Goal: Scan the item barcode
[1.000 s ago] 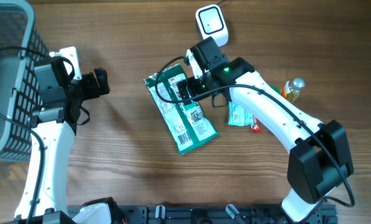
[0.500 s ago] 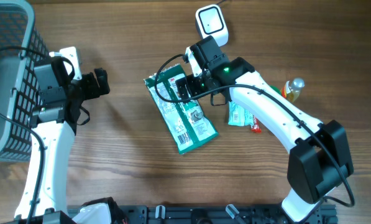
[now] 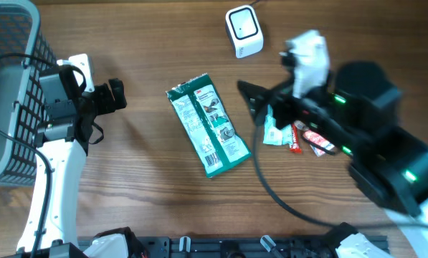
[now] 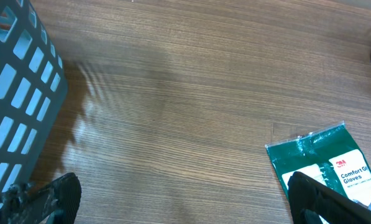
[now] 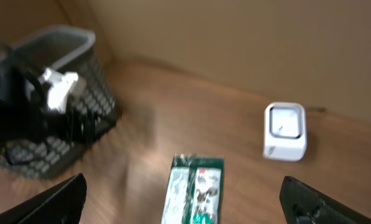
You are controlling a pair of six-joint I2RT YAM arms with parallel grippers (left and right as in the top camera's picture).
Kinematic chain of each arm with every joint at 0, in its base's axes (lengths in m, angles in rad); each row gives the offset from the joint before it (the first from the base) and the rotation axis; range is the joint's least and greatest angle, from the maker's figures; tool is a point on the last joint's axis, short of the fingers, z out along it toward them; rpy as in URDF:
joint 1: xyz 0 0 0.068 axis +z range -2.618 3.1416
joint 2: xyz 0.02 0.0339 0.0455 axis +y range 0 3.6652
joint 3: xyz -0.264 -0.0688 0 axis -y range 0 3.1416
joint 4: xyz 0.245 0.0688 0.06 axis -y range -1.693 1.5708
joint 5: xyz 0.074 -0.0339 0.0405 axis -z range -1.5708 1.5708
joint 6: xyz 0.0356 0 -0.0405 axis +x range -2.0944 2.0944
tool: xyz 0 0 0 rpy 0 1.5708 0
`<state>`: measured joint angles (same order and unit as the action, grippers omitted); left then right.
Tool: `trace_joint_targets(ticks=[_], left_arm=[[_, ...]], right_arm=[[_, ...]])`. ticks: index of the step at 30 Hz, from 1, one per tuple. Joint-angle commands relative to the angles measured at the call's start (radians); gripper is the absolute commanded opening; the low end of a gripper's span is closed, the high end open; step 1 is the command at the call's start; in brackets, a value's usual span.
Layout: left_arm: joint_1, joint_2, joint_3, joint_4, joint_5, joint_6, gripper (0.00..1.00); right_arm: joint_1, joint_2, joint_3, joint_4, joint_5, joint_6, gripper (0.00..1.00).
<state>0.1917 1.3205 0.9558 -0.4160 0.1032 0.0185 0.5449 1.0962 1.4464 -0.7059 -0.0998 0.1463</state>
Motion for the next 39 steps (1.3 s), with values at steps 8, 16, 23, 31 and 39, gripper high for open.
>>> trace_joint_targets(ticks=[8,16,23,31,39], left_arm=[[0.005,0.002,0.008,0.002,0.004,0.008,1.0],[0.005,0.002,0.008,0.002,0.004,0.008,1.0],[0.005,0.002,0.008,0.003,0.004,0.008,1.0],[0.005,0.002,0.008,0.003,0.004,0.008,1.0],[0.005,0.002,0.008,0.002,0.004,0.008,1.0]], right_arm=[[-0.206,-0.277,0.004,-0.143,0.006,0.013,1.0],[-0.252,-0.417,0.004,-0.599,0.234,0.011,1.0],[-0.366,-0.557,-0.046,-0.589,0.234,-0.004,1.0],[-0.471,-0.934,-0.765,0.525,-0.109,-0.355,1.0],[-0.472,-1.093,-1.361,1.089,-0.134,-0.29,1.0]])
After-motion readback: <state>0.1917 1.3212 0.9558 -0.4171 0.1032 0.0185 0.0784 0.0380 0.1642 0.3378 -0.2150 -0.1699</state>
